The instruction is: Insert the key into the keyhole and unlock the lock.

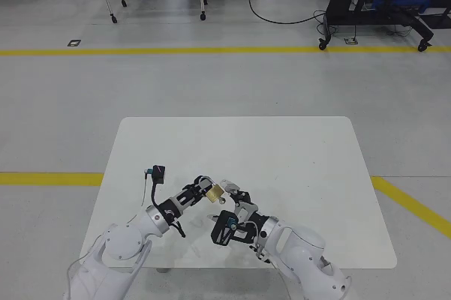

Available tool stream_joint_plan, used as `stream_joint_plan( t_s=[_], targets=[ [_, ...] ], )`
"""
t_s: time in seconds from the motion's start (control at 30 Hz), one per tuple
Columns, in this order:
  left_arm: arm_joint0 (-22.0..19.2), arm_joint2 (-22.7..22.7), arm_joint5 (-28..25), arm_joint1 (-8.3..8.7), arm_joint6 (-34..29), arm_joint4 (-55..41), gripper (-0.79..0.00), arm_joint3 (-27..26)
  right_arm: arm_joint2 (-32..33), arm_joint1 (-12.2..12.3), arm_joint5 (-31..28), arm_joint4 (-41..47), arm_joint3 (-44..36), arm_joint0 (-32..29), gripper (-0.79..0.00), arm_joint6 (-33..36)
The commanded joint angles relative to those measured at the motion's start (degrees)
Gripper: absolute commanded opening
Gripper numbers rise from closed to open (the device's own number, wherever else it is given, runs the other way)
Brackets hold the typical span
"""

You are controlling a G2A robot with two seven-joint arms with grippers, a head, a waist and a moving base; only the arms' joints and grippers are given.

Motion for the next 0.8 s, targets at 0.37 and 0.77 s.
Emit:
stream_joint_plan(
  t_s=[0.37, 0.77],
  targets=[
    [-0.1, 1.2, -0.1, -0.23, -0.8, 1.2, -0.785, 0.2, -2.4, -0.4, 4.3, -2.3, 0.7, 0.6, -0.44, 4.8],
    [-0.8, 1.1, -0.2, -0.37, -1.2, 1.2, -0.785, 1.2, -0.3, -0.1, 1.6, 1.9, 1.5, 0.9, -0.785, 2.4]
  ],
)
